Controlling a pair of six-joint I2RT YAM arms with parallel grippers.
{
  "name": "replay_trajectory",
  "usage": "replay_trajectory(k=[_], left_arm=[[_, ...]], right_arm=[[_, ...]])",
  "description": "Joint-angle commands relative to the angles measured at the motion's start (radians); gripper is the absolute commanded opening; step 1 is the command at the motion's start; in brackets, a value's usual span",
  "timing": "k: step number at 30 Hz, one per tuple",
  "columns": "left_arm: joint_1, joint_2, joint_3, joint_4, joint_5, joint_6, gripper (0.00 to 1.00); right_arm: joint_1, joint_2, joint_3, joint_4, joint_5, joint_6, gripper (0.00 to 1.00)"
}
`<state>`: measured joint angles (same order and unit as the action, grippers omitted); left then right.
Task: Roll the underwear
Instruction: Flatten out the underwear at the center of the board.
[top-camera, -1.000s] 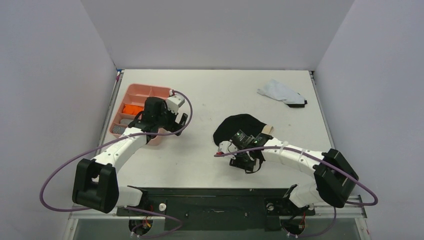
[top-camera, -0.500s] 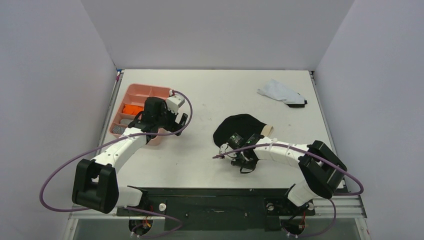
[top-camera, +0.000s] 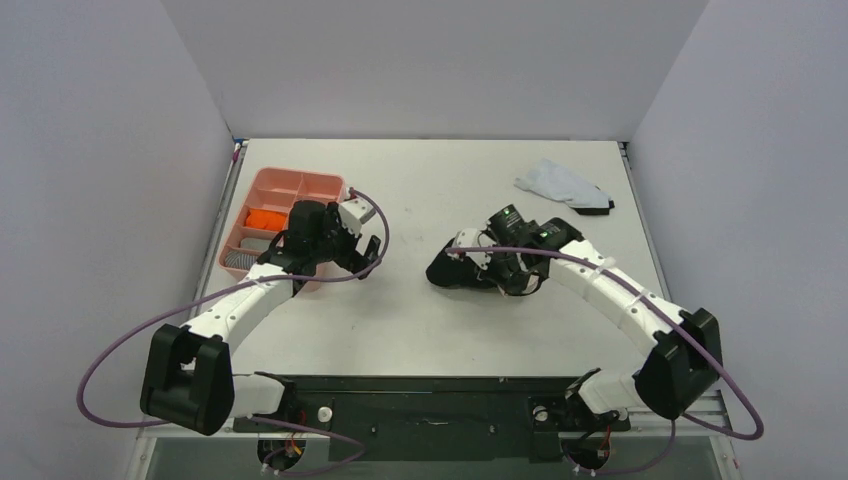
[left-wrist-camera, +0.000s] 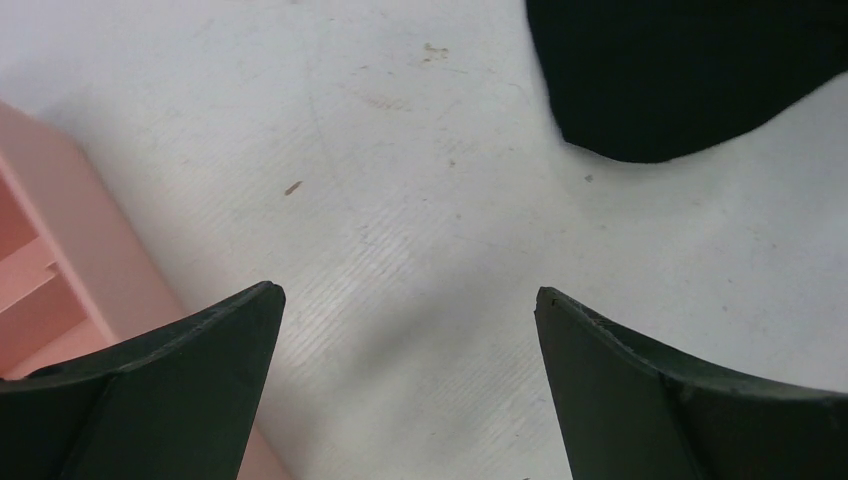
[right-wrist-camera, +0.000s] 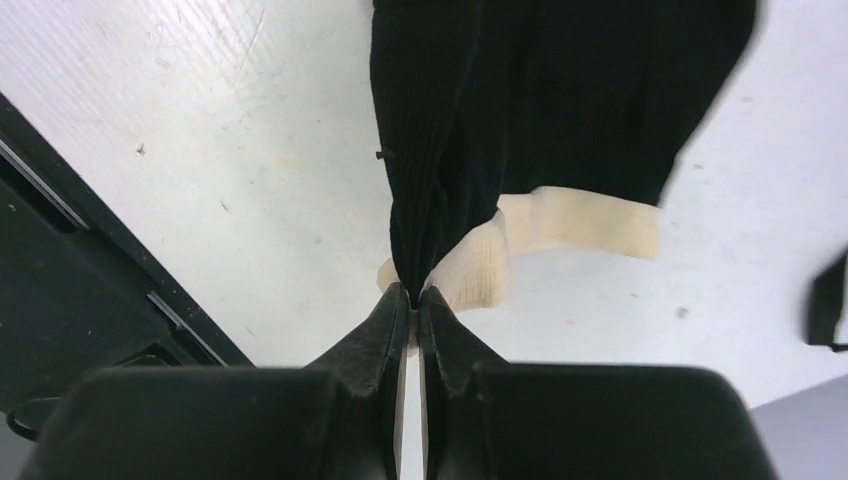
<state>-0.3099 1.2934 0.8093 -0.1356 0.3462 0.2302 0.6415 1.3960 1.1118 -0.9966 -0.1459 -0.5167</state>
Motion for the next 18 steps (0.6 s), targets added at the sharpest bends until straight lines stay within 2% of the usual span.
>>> replay_trajectory(k=[1, 6, 12, 18], left_arm=[[-0.067, -0.024, -0.050, 0.158, 0.181, 0.029, 0.97], [-0.173, 0.049, -0.071, 0.337, 0.259, -0.014, 0.97], [-0.269, 0.213, 0.014, 0.500, 0.311, -0.122, 0.97], [-0.321, 0.412, 0.159, 0.678, 0.493, -0.406, 0.97]], right_arm=[[-0.058, -0.077, 0.094, -0.165, -0.101, -0.075, 0.00], [-0.112, -0.081, 0.096, -0.168, -0.137, -0.069, 0.00], [-0.143, -0.098, 0.125, -0.181, -0.165, -0.045, 0.00], [-0.156, -0.116, 0.145, -0.197, -0.184, -0.029, 0.00]])
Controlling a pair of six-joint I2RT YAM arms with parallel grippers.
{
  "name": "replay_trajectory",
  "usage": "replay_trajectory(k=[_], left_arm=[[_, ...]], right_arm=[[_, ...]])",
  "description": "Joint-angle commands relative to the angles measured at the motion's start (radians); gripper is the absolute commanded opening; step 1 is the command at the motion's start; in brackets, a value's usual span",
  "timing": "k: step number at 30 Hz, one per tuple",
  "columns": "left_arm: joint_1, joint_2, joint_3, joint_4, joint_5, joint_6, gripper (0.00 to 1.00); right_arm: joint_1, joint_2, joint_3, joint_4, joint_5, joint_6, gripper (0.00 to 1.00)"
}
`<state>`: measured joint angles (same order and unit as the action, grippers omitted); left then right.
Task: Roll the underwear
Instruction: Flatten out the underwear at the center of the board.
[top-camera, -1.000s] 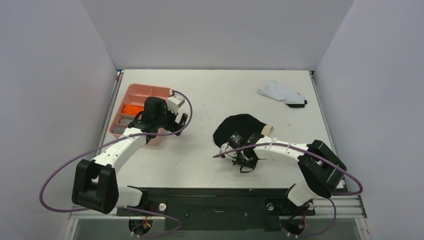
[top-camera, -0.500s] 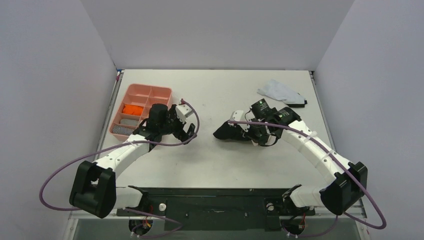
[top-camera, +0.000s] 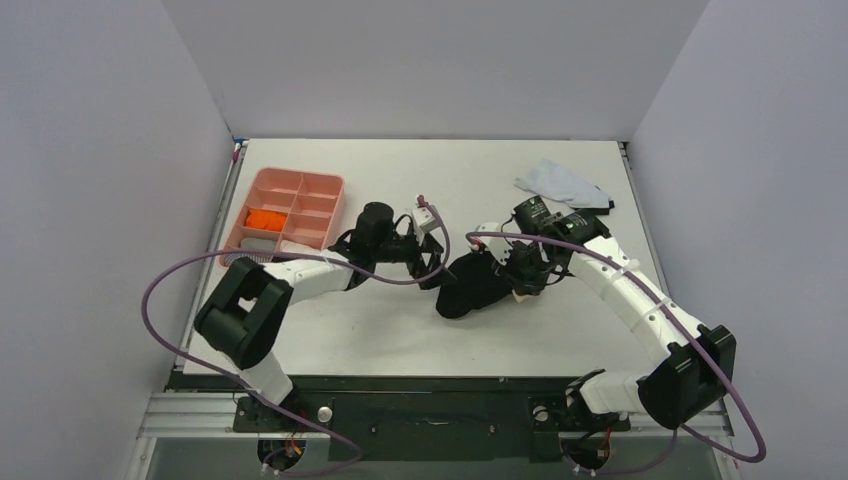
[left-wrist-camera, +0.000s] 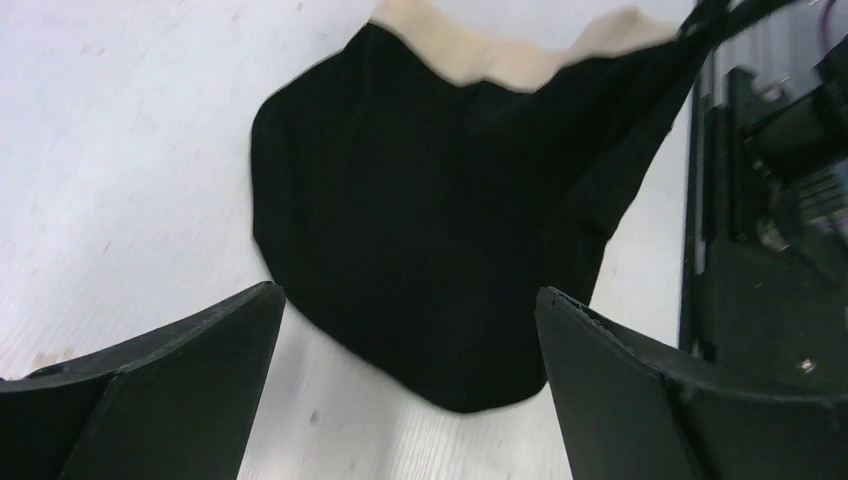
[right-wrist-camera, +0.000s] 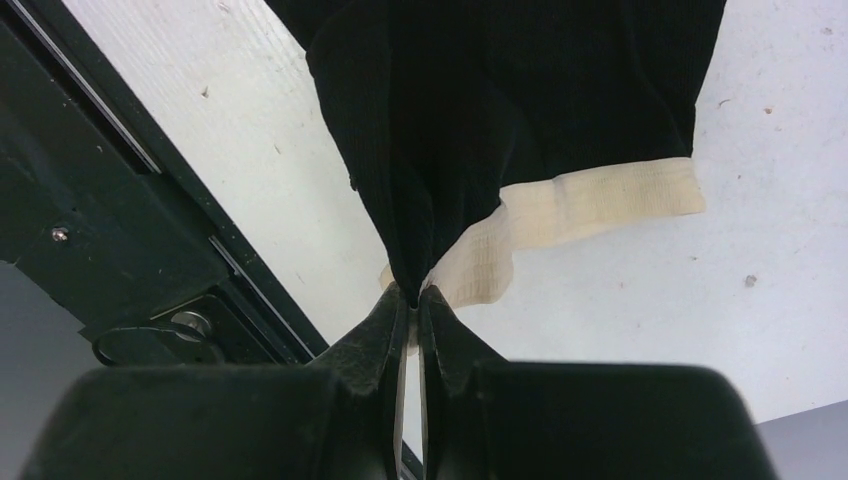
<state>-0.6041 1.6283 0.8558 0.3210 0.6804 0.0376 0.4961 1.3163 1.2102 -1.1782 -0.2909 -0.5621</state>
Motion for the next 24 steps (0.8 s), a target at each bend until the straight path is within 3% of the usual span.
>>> replay_trajectory(k=[1, 9, 20, 24], left_arm=[[-0.032, 0.108, 0.121, 0.263, 0.188, -0.271, 0.97], [-0.098, 0.230, 0.102, 0.511, 0.260, -0.474, 0.97], [-0.108, 0.389, 0.170, 0.683, 0.332, -0.683, 0.99], [-0.113, 0.404, 0.175, 0.744, 0.353, -0.752, 0.79]], right_arm=[[-0.013, -0.037, 0.046, -0.016, -0.040, 0.018, 0.00], [-0.067, -0.051, 0.052, -0.030, -0.098, 0.013, 0.00], [-0.086, -0.049, 0.048, -0.035, -0.118, 0.020, 0.00], [-0.092, -0.047, 0.046, -0.032, -0.120, 0.021, 0.00]])
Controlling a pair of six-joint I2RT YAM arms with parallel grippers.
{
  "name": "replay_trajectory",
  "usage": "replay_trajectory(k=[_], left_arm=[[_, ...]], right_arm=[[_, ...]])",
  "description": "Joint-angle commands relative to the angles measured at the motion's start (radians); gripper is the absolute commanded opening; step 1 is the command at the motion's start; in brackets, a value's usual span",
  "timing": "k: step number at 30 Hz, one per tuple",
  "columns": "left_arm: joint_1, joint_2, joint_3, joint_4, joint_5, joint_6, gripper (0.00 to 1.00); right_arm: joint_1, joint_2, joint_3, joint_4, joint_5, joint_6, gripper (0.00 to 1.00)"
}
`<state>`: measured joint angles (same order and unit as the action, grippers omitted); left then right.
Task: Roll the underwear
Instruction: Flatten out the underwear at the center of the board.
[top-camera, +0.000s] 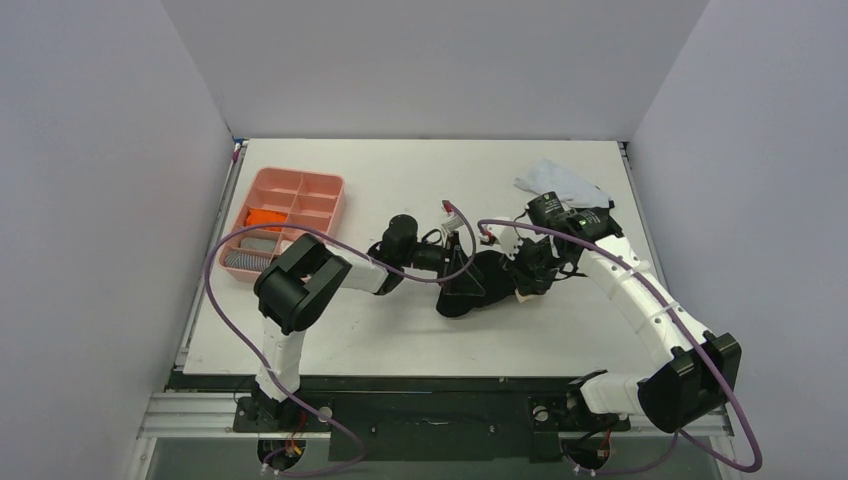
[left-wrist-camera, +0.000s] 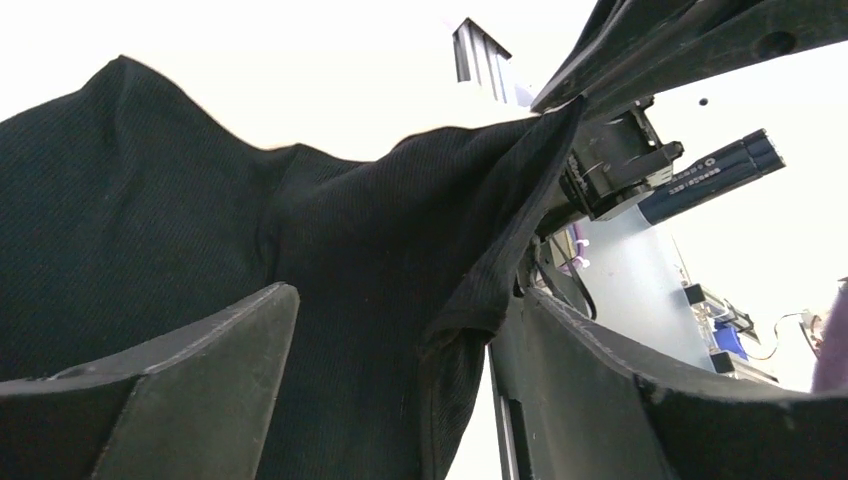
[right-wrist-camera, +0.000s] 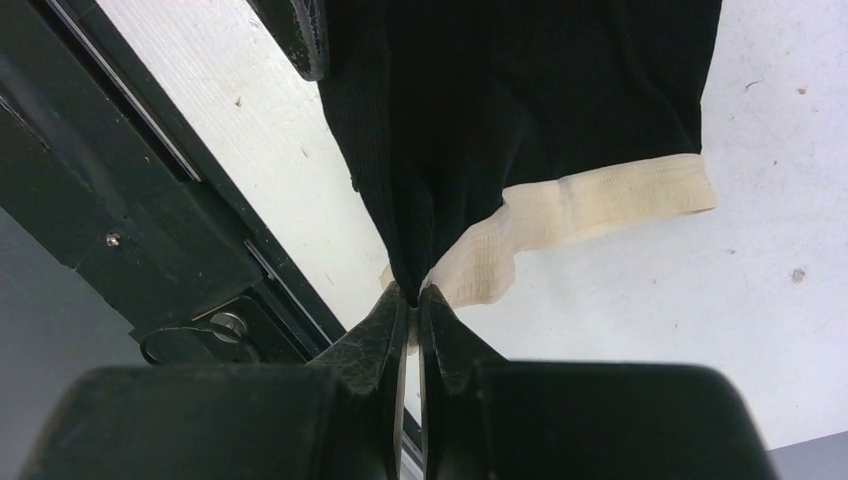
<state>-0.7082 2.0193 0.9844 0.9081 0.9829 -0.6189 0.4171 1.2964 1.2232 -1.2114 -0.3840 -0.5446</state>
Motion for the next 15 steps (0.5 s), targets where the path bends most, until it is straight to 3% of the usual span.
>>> replay_trajectory(k=[1, 5, 6, 10, 13, 15], left_arm=[[-0.010, 0.013, 0.043, 0.158, 0.053, -0.098, 0.75], [-0.016, 0.015, 0.039, 0.151, 0.064, -0.096, 0.54], [-0.016, 0.017, 0.041, 0.150, 0.067, -0.098, 0.44], [-0.016, 0.013, 0.047, 0.143, 0.071, -0.099, 0.27], [-0.013, -0.005, 0.059, 0.117, 0.077, -0.089, 0.08], [-0.004, -0.050, 0.068, 0.042, 0.080, -0.057, 0.03]], right_arm=[[-0.016, -0.028, 0.033, 0.001, -0.028, 0.003, 0.00], [-0.024, -0.030, 0.031, 0.005, -0.029, 0.002, 0.00], [-0.025, -0.029, 0.032, 0.005, -0.029, 0.002, 0.00], [-0.034, -0.036, 0.036, 0.005, -0.024, 0.002, 0.00], [-0.038, -0.037, 0.049, 0.004, -0.009, 0.010, 0.00], [-0.042, -0.040, 0.070, -0.002, 0.014, 0.018, 0.00]])
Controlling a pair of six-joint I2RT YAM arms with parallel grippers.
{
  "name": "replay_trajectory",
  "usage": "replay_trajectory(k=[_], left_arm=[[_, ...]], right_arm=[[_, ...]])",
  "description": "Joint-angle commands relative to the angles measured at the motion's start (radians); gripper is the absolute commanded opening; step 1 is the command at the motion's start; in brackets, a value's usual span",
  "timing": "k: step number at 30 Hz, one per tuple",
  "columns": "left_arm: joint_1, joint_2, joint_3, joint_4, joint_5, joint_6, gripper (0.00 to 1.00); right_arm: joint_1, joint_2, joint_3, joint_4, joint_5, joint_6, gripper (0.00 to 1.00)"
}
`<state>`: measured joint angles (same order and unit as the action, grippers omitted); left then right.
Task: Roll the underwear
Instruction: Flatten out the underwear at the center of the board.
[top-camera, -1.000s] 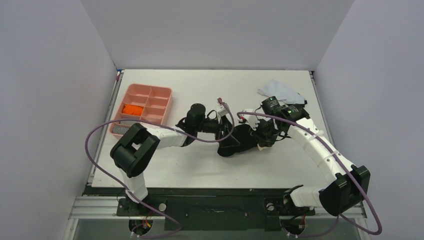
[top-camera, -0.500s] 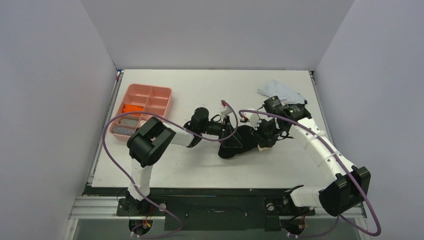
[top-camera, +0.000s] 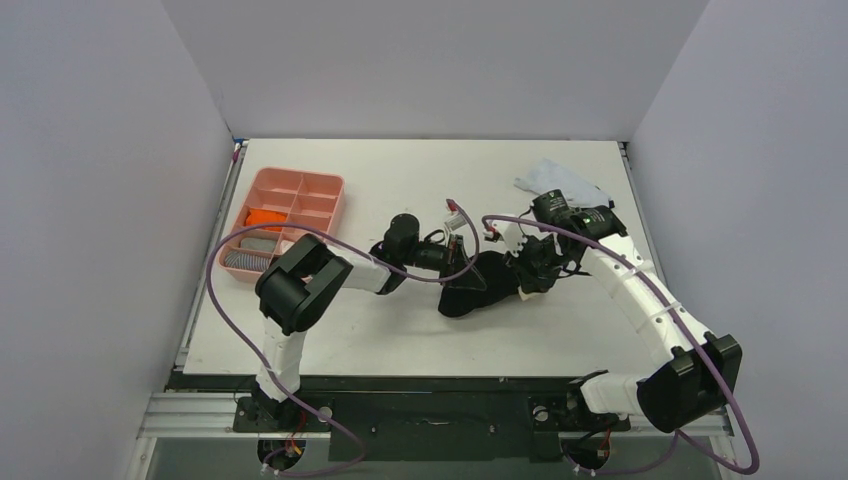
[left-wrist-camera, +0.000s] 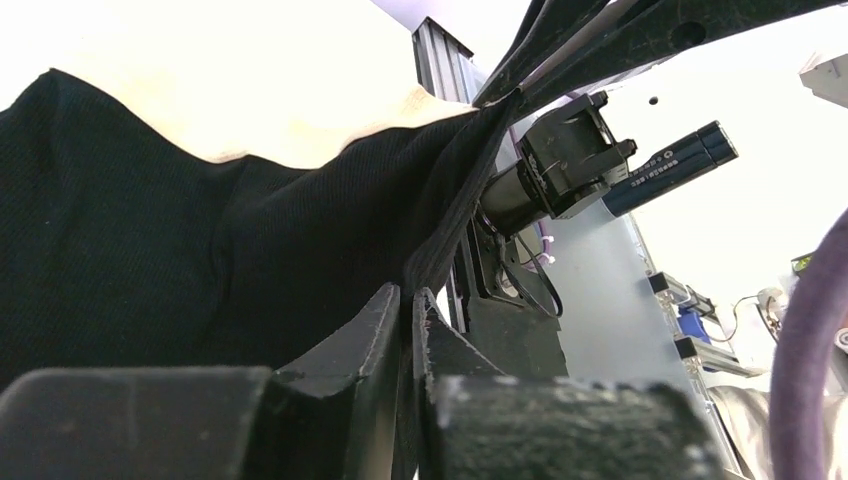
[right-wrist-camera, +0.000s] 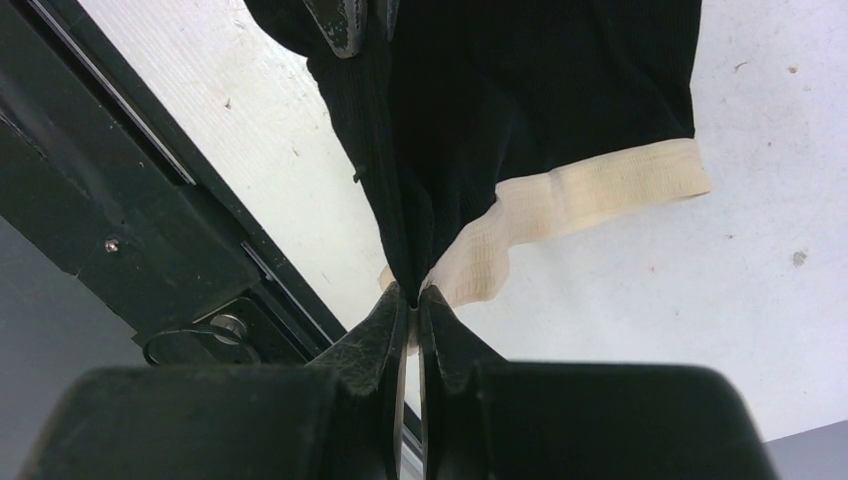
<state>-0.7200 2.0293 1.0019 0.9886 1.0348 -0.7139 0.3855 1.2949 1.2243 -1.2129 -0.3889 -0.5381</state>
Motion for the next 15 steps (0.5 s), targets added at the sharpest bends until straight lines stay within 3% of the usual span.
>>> replay_trajectory(k=[1, 3, 6, 8, 12, 15], left_arm=[[0.017, -0.078, 0.063, -0.078, 0.029, 0.058, 0.01], [0.035, -0.143, 0.095, -0.240, 0.022, 0.155, 0.00], [0.039, -0.281, 0.158, -0.634, -0.053, 0.447, 0.00], [0.033, -0.346, 0.210, -0.795, -0.107, 0.564, 0.00], [0.014, -0.422, 0.313, -0.994, -0.207, 0.627, 0.00], [-0.031, -0.462, 0.433, -1.174, -0.321, 0.763, 0.00]], right_arm=[[-0.013, -0.038, 0.078, -0.011, 0.039, 0.013, 0.00], [-0.015, -0.045, 0.112, -0.034, 0.065, 0.015, 0.00], [-0.015, -0.054, 0.180, -0.076, 0.084, 0.013, 0.00], [-0.012, -0.059, 0.221, -0.131, 0.082, 0.003, 0.00], [0.044, -0.084, 0.267, -0.175, 0.103, 0.003, 0.00], [0.098, -0.101, 0.310, -0.190, 0.129, 0.019, 0.00]])
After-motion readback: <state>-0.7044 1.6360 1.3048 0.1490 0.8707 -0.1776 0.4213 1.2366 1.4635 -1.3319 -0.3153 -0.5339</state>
